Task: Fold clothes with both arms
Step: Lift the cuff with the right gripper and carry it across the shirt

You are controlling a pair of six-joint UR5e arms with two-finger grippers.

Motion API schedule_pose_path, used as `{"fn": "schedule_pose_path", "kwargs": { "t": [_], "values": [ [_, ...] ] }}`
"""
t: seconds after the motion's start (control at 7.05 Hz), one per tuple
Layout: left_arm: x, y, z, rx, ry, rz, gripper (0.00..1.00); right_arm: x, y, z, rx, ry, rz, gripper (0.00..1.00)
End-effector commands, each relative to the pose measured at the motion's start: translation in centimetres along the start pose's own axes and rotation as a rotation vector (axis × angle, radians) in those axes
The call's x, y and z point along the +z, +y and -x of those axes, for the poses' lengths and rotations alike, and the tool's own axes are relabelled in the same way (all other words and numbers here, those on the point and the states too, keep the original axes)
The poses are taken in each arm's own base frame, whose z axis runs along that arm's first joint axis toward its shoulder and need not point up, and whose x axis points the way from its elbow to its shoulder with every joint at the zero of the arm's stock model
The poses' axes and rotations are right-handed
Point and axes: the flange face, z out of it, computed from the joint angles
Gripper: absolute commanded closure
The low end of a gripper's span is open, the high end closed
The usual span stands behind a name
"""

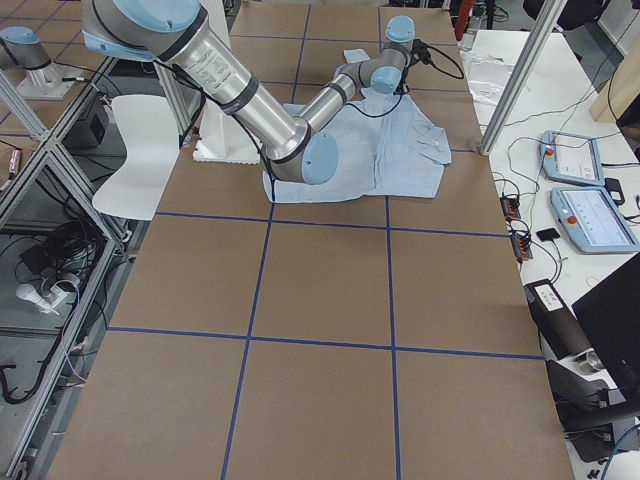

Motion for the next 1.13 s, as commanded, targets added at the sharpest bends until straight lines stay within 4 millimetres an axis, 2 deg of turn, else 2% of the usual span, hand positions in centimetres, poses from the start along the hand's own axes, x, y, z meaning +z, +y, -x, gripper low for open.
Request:
{"fn": "schedule_pose_path", "kwargs": {
  "t": [0.0, 0.14, 0.28, 0.43, 0.57, 0.71, 0.85, 0.99],
  "values": [
    [1.5, 0.0, 1.7, 0.007, 0.001, -0.007, 0.00, 7.2, -0.1, 4.7, -0.012, 0.085, 0.020, 1.00],
    [1.9, 0.0, 2.3, 0.001, -0.001, -0.003, 0.00, 9.8, 0.1, 6.0, -0.019, 0.110, 0.025, 1.00],
    [1.9, -0.2, 2.3, 0.003, -0.001, -0.005, 0.00, 12.1, 1.4, 7.8, -0.025, 0.118, 0.004, 0.43],
    [1.8, -0.3, 2.2, 0.004, -0.001, -0.007, 0.00, 14.0, 3.3, 11.0, -0.049, 0.161, -0.048, 0.02],
    [1.8, -0.5, 2.1, 0.005, -0.001, -0.009, 0.00, 14.3, 3.9, 12.5, -0.060, 0.154, -0.065, 0.01],
    [1.7, -0.7, 2.0, 0.006, -0.001, -0.010, 0.00, 14.2, 3.9, 12.6, -0.025, 0.152, -0.071, 0.01],
    [1.9, -0.7, 2.1, -0.006, 0.000, -0.006, 0.00, 13.6, 3.6, 12.3, 0.028, 0.152, -0.081, 0.01],
    [1.8, -0.7, 1.8, -0.082, 0.002, -0.024, 0.00, 11.8, 2.7, 11.3, 0.059, 0.190, -0.062, 0.01]
  ]
}}
